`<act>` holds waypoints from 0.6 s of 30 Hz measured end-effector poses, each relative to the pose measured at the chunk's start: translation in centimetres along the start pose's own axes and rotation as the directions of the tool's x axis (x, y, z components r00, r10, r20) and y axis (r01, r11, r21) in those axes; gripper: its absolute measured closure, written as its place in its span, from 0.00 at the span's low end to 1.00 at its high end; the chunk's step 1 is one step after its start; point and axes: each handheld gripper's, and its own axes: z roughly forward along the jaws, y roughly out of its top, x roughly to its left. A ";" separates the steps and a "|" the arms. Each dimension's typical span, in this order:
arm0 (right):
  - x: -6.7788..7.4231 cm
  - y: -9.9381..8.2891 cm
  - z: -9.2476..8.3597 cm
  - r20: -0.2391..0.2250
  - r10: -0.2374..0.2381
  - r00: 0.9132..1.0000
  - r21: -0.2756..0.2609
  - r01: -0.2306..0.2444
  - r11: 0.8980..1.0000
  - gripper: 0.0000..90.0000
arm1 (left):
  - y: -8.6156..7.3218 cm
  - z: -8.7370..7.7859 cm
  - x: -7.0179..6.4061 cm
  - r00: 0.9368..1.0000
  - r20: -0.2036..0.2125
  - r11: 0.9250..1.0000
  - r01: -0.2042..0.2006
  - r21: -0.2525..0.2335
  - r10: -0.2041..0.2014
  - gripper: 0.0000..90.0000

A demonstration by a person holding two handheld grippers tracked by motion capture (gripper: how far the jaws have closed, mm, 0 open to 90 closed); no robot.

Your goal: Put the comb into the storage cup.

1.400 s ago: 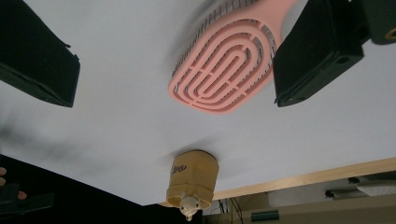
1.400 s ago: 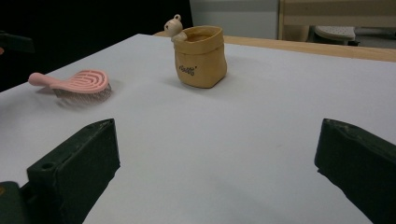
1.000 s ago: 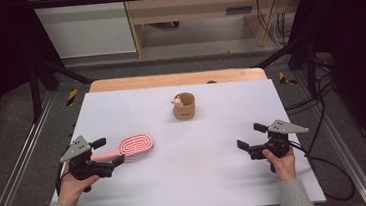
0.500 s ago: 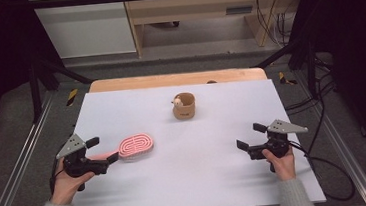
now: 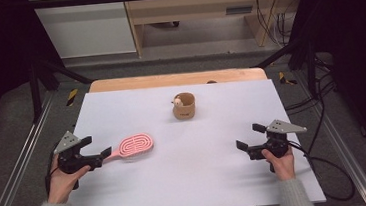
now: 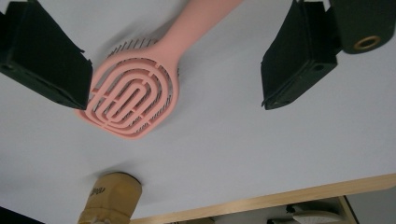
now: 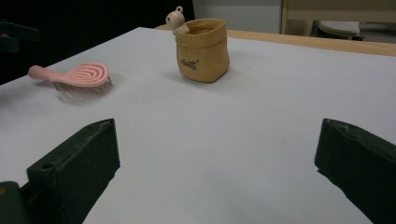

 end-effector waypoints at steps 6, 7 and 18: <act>0.0 0.0 0.0 0.001 -0.001 1.000 0.002 0.001 1.000 0.00 | -0.1 0.0 0.3 0.999 -0.037 1.000 0.002 0.010 -0.002 0.24; 0.0 0.0 0.0 0.001 -0.001 1.000 0.002 0.001 1.000 0.00 | -0.1 0.0 0.3 0.999 -0.037 1.000 0.002 0.010 -0.002 0.26; 0.0 0.0 0.1 -0.001 -0.003 1.000 0.003 0.003 1.000 0.00 | -0.3 0.0 0.9 0.995 -0.090 0.999 0.039 0.023 -0.037 0.49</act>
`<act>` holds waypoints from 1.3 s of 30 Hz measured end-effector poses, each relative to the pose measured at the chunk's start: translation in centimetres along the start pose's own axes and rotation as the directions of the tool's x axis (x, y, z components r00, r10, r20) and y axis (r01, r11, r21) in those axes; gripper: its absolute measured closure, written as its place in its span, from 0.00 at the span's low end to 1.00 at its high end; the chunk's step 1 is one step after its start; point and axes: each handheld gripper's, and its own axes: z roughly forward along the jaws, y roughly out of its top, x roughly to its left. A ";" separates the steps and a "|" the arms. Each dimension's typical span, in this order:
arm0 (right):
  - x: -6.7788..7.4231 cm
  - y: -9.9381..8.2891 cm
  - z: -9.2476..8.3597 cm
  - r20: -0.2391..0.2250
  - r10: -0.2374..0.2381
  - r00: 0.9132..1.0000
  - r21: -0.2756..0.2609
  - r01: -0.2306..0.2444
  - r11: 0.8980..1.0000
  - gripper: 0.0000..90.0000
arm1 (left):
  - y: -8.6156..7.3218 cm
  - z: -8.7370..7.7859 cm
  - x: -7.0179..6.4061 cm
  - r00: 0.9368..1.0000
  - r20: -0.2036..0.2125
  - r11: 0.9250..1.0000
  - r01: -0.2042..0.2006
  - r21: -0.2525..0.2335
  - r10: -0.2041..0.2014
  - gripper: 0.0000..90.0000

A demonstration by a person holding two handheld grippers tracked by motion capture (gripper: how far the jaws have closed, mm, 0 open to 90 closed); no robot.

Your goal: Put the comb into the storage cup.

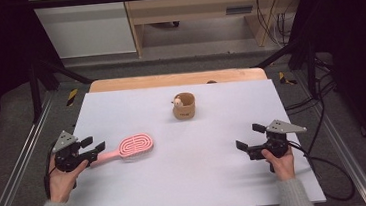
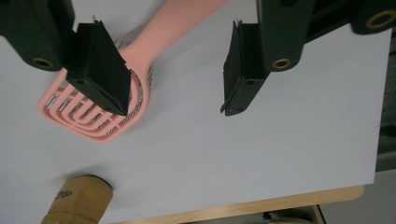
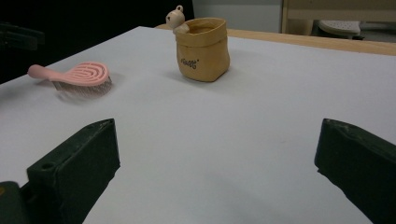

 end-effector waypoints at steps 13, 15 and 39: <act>0.0 0.0 0.0 -0.002 0.000 1.000 0.002 0.000 1.000 0.00 | -0.3 0.3 0.4 0.997 -0.078 0.998 0.012 0.060 -0.007 0.69; 0.0 0.0 0.1 -0.002 0.000 1.000 0.003 0.000 1.000 0.00 | -0.4 0.3 0.4 0.996 -0.092 0.998 0.010 0.064 -0.004 0.72; 0.0 0.0 0.1 -0.004 -0.001 1.000 0.003 0.001 1.000 0.00 | -0.9 0.8 0.6 0.988 -0.155 0.987 0.025 0.161 0.000 0.95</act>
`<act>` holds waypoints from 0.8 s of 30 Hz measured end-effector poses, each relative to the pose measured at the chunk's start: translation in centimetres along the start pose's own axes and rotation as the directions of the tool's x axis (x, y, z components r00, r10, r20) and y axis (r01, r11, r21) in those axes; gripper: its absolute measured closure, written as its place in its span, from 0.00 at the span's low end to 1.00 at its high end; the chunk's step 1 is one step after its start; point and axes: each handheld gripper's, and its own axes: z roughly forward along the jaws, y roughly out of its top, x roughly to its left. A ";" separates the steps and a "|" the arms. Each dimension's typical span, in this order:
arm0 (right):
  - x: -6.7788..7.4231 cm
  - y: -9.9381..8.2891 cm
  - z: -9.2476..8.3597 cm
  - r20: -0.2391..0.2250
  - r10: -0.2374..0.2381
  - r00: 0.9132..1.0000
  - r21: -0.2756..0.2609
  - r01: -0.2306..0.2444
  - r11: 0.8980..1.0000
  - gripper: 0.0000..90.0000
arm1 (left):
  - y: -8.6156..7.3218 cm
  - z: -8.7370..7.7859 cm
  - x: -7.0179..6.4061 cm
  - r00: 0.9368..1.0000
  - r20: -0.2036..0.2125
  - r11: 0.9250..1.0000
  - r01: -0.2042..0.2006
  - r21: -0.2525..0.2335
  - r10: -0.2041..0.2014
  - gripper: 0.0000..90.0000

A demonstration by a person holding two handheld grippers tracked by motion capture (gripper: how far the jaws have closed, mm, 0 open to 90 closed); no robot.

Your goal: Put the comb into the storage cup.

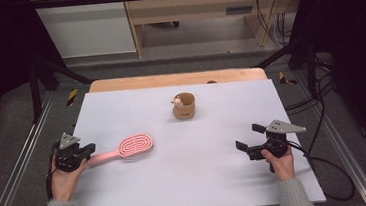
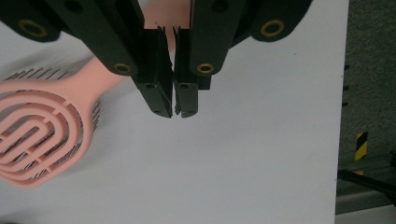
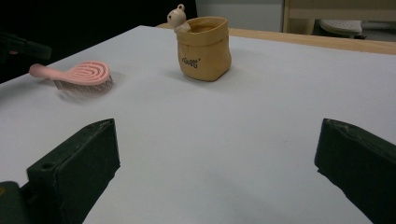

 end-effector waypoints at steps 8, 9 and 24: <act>0.0 0.0 0.0 0.000 -0.001 1.000 0.000 0.001 1.000 0.00 | -0.2 0.3 0.1 1.000 -0.015 0.999 0.003 0.032 -0.002 0.99; 0.0 0.0 0.0 0.000 0.000 1.000 0.000 0.000 1.000 0.00 | -0.2 0.4 0.1 1.000 -0.017 0.999 0.003 0.034 -0.003 0.99; 0.0 0.0 0.0 -0.001 0.001 1.000 0.000 -0.001 1.000 0.00 | -0.4 0.7 0.0 1.000 -0.016 0.995 -0.024 0.095 0.025 1.00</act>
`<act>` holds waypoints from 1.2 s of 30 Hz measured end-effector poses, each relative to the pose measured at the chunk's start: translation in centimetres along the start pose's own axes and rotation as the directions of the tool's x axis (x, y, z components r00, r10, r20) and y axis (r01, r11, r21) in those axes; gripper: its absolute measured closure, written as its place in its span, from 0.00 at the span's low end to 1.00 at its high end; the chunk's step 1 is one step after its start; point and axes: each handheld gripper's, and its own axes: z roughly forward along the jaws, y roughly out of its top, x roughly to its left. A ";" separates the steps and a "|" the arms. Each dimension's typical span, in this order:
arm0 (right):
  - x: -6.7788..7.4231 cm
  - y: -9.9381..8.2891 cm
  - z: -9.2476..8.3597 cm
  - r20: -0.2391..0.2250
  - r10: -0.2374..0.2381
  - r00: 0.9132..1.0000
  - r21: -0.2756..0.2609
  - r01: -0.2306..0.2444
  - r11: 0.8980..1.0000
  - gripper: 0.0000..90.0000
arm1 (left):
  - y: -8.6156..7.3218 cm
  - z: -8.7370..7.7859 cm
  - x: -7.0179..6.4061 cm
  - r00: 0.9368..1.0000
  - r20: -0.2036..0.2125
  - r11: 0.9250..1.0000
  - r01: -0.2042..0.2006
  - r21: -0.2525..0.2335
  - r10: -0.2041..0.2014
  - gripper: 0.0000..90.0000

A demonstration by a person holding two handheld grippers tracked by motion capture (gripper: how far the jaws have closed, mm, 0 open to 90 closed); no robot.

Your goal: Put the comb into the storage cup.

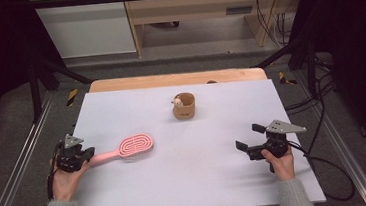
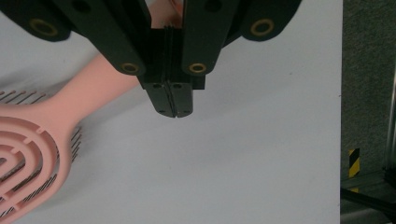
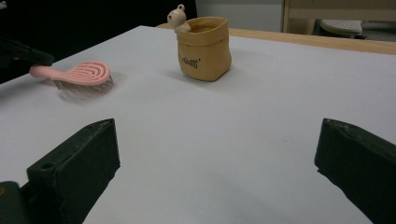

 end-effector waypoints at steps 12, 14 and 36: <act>0.0 0.0 0.0 -0.003 0.000 1.000 -0.001 0.000 1.000 0.00 | 0.0 0.0 -0.5 0.999 0.035 0.999 -0.037 0.028 0.036 1.00; 0.0 0.0 0.0 -0.002 0.002 1.000 -0.001 -0.002 1.000 0.00 | 0.0 0.0 -0.7 0.998 0.043 0.998 -0.047 0.033 0.046 1.00; 0.0 0.0 -0.1 -0.007 -0.001 1.000 -0.004 0.001 1.000 0.00 | -0.3 -0.4 -2.0 0.991 0.107 0.994 -0.091 0.064 0.084 1.00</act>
